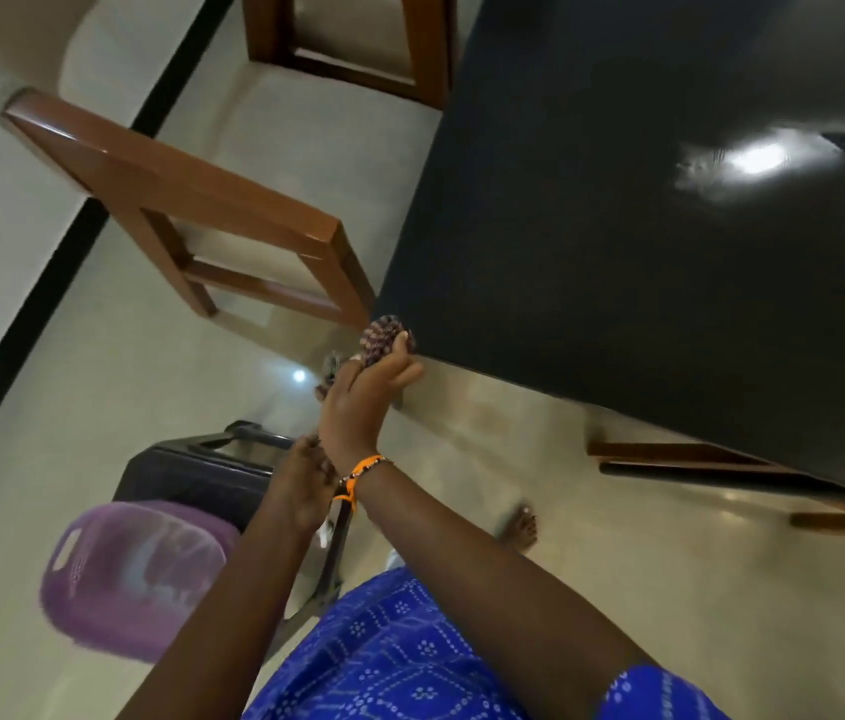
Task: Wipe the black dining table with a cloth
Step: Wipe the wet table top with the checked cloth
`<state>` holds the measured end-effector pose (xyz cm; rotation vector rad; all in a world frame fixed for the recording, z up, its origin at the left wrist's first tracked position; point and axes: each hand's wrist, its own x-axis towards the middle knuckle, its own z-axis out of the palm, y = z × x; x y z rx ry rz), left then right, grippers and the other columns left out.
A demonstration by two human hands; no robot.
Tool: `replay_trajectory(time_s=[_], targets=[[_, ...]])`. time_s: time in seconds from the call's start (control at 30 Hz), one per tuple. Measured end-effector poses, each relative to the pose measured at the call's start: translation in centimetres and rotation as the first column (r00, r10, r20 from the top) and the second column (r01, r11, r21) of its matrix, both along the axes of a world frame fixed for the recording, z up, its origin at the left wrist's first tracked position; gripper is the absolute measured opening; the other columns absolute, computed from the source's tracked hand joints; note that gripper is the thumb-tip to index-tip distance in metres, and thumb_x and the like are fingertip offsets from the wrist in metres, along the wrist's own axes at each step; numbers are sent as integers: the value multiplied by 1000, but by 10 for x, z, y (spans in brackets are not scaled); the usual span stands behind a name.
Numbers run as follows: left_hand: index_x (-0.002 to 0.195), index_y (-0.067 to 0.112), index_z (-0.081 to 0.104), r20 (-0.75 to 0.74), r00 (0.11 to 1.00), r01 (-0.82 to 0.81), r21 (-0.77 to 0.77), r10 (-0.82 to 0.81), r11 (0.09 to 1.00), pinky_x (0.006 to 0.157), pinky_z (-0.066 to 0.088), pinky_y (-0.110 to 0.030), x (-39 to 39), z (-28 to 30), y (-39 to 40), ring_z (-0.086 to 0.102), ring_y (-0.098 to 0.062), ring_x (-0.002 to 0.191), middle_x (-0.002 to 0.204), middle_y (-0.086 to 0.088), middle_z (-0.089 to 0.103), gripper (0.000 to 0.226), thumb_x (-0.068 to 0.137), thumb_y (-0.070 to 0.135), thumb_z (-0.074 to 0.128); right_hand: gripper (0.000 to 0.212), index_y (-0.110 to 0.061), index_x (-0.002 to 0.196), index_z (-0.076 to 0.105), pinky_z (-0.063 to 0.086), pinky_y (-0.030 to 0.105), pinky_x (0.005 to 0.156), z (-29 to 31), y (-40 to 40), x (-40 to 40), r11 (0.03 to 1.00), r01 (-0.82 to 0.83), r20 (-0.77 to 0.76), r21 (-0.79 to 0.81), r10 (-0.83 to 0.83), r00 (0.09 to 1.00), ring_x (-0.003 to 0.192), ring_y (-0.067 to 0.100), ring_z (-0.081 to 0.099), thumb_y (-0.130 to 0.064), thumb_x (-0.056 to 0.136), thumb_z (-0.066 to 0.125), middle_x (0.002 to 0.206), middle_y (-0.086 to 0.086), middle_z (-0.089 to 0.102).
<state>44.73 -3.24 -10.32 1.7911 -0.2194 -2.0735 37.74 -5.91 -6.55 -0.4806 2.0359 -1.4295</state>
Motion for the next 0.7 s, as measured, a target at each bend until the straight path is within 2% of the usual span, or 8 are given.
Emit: replay_trajectory(time_s=[0.1, 0.2, 0.23, 0.3, 0.4, 0.53, 0.6, 0.7], targets=[[79, 14, 49, 43, 999, -5, -1, 5, 1000, 63, 41, -28, 12, -1, 1, 61, -11, 55, 48, 2, 63, 30, 100, 21, 29, 51, 2, 142, 26, 39, 25, 105, 3, -10, 15, 991, -124, 47, -39, 126, 991, 116, 25, 43, 2, 93, 40, 133, 15, 25], [105, 4, 52, -6, 999, -40, -7, 40, 999, 92, 42, -35, 14, 0, 4, 53, -21, 89, 99, -15, 59, 24, 99, 10, 29, 50, -2, 142, 30, 44, 33, 100, 10, -11, 12, 881, -449, -48, -146, 447, 893, 115, 7, 40, 1, 94, 40, 135, 14, 31], [112, 2, 50, -25, 999, -38, -15, 38, 999, 97, 41, -32, 14, -1, 6, 54, -20, 92, 106, -16, 53, 25, 98, 5, 29, 50, -3, 142, 31, 46, 36, 100, 14, -11, 9, 821, -551, -150, -151, 532, 833, 117, 8, 40, 1, 93, 42, 136, 15, 33], [100, 3, 51, -51, 997, -52, 6, 52, 999, 79, 49, -15, 13, -4, 6, 62, -4, 76, 96, -9, 52, 23, 98, -2, 29, 52, -4, 139, 38, 50, 40, 98, 23, -12, 3, 746, -661, -409, -86, 578, 706, 122, 22, 45, 0, 89, 52, 137, 18, 39], [122, 1, 47, -80, 995, -57, -26, 55, 998, 77, 43, -22, 5, -3, 9, 53, -10, 84, 112, -12, 52, 33, 97, -2, 26, 63, -10, 133, 49, 49, 42, 94, 26, -19, -7, 720, -651, -775, 240, 546, 319, 124, 32, 48, -5, 74, 71, 136, 16, 49], [140, 9, 37, -106, 994, 17, -71, -24, 997, 92, 36, -24, -15, 2, 5, 48, -13, 102, 144, -7, 42, 44, 97, 4, 28, 71, -14, 146, 28, 33, 54, 106, 5, -10, -45, 551, -463, -644, 694, 763, -55, 144, 37, 20, -12, 83, 61, 156, 11, 22], [136, 15, 43, -114, 993, 31, -88, -41, 996, 95, 35, -26, -23, 3, 5, 47, -13, 111, 145, -4, 41, 42, 97, 5, 32, 78, -18, 151, 8, 20, 54, 114, -15, 7, -73, 445, -386, -527, 808, 838, -138, 147, 33, 5, -19, 89, 56, 161, 6, 4], [129, 17, 50, -120, 991, 45, -105, -58, 993, 94, 37, -27, -37, 7, 5, 51, -12, 104, 135, -3, 48, 39, 96, 4, 36, 80, -23, 152, 3, 21, 52, 114, -28, 29, -102, 456, -389, -549, 800, 819, -169, 148, 28, 9, -19, 90, 54, 161, 2, 3]])
